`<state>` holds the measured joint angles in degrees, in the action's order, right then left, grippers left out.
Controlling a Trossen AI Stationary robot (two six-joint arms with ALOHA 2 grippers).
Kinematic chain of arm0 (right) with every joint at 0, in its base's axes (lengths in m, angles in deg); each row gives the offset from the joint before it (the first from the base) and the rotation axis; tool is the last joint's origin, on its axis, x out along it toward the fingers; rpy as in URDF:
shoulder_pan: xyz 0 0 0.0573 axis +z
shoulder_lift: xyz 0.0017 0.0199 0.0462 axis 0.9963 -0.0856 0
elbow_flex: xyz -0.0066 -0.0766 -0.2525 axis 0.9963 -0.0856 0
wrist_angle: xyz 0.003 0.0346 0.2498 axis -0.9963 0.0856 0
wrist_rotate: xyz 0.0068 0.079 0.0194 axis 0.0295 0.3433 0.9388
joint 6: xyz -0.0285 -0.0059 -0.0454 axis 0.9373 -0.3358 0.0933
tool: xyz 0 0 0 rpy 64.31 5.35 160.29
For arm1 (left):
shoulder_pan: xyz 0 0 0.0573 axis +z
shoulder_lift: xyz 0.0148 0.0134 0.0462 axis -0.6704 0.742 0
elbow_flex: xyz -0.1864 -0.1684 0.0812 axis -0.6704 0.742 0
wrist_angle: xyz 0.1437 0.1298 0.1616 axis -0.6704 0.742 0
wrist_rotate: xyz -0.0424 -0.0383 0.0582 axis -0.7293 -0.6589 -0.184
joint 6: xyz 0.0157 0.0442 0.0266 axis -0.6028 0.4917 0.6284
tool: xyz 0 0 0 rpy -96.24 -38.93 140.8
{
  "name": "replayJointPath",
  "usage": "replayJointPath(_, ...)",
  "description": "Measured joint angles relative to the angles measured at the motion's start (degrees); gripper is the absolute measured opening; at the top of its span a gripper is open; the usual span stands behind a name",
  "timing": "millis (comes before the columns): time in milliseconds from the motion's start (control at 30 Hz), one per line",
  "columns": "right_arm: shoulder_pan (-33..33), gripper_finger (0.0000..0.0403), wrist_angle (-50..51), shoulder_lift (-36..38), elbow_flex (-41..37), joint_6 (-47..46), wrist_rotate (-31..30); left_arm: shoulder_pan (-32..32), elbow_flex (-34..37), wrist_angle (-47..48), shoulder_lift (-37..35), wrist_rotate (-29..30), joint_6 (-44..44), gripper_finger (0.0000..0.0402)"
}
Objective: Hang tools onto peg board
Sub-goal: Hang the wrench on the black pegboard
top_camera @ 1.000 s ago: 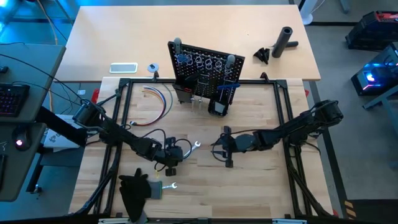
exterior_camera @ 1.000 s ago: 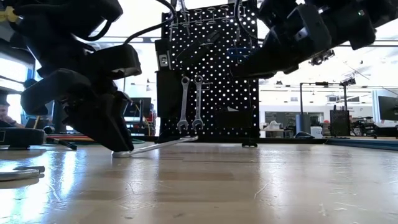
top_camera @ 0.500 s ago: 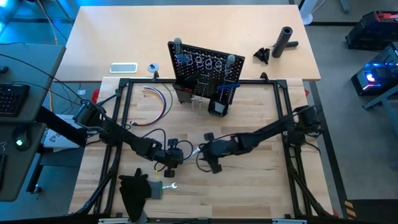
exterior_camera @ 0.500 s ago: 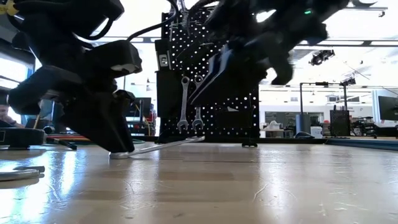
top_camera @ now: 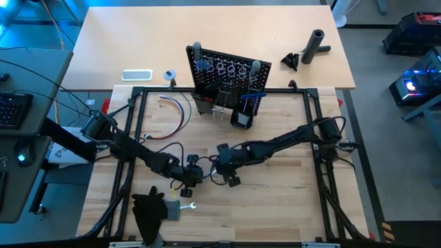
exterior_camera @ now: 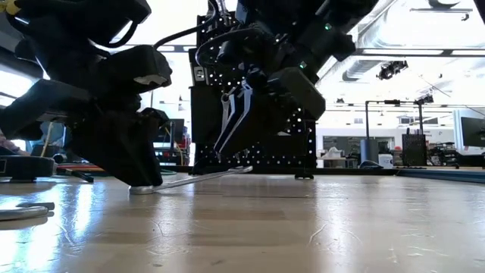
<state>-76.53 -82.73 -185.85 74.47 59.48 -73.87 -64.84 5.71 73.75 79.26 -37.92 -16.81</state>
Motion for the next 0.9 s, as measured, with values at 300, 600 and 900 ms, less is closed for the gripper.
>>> replayJointPath(300, -1.09, 0.0131, 0.19, -2.61, 0.0, 0.5, 1.9, -0.02, 0.07, -0.83, 0.04, 0.0, 2.14, 0.0113)
replayJointPath(600, -1.6, 0.0131, -0.57, -5.12, 0.09, 0.39, -0.62, -0.02, 0.04, -1.11, 0.04, 0.11, 2.14, 0.0113)
replayJointPath(900, -1.75, 0.0077, 1.05, -5.2, 0.11, 0.63, 1.38, -0.02, 0.13, -2.43, 0.04, 1.84, 2.65, 0.0113)
